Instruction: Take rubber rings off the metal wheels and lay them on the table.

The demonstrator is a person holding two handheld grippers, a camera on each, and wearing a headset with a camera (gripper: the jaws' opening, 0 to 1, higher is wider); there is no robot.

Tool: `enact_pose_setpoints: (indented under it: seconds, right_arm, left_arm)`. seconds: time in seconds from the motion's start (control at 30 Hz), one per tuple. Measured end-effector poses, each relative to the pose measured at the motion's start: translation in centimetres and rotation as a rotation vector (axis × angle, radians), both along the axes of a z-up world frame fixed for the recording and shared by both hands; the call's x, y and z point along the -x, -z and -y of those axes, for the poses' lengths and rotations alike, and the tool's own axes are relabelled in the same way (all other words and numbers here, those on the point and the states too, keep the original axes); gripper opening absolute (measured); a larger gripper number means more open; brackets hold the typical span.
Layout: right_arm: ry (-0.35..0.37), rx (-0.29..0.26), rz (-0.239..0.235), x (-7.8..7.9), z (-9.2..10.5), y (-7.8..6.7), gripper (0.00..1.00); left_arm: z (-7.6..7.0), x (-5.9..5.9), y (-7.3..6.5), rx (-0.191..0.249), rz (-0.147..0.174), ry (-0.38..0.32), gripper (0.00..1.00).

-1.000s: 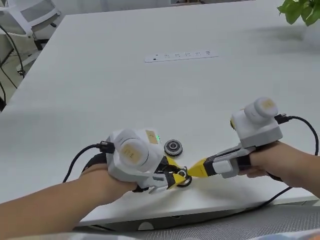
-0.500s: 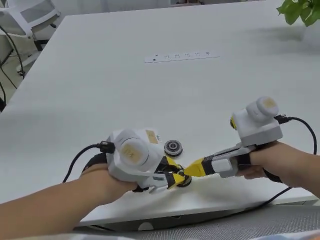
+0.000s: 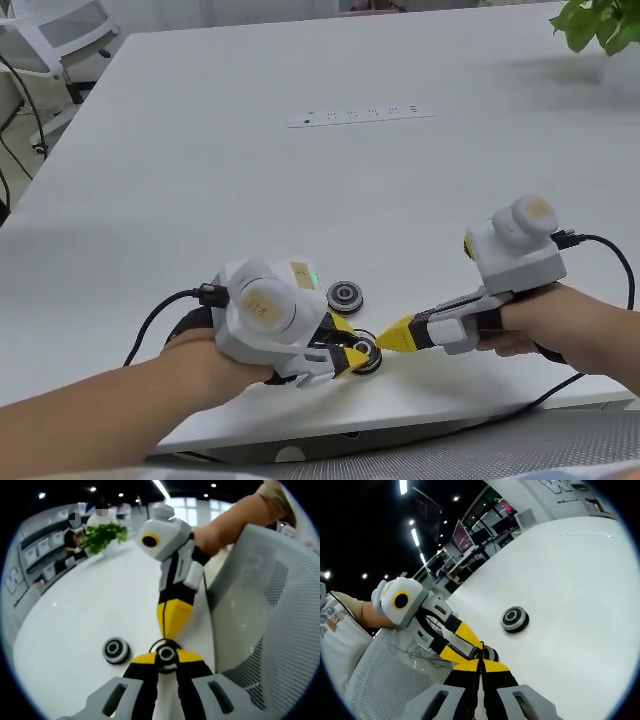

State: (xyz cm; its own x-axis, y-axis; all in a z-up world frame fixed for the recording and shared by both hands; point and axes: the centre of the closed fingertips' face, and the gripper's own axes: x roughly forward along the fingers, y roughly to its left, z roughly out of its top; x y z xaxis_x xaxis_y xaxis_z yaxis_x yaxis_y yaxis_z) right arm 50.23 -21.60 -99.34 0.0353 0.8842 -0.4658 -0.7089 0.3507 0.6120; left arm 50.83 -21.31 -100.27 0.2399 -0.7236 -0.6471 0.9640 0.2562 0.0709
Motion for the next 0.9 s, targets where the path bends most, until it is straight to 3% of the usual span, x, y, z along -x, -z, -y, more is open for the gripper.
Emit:
enact_pose_setpoints:
  seconds: [0.23, 0.37, 0.5, 0.7, 0.9]
  right_arm:
    - [0.000, 0.001, 0.004, 0.0, -0.1, -0.1, 0.00]
    - [0.005, -0.006, 0.006, -0.1, -0.2, -0.3, 0.00]
    - [0.012, -0.011, 0.007, -0.3, -0.2, -0.4, 0.00]
    - [0.010, -0.018, 0.007, -0.3, -0.3, -0.6, 0.00]
    - [0.017, -0.034, 0.011, -0.5, -0.3, -1.0, 0.00]
  left_arm:
    - [0.1, 0.1, -0.1, -0.002, -0.009, 0.007, 0.14]
    - [-0.1, 0.0, -0.6, 0.005, 0.001, 0.015, 0.19]
    - [-0.3, 0.2, -1.0, 0.009, -0.011, 0.023, 0.22]
    - [-0.5, 0.2, -2.3, 0.034, 0.003, 0.027, 0.29]
    - [-0.7, 0.8, -3.5, 0.069, -0.014, 0.024, 0.37]
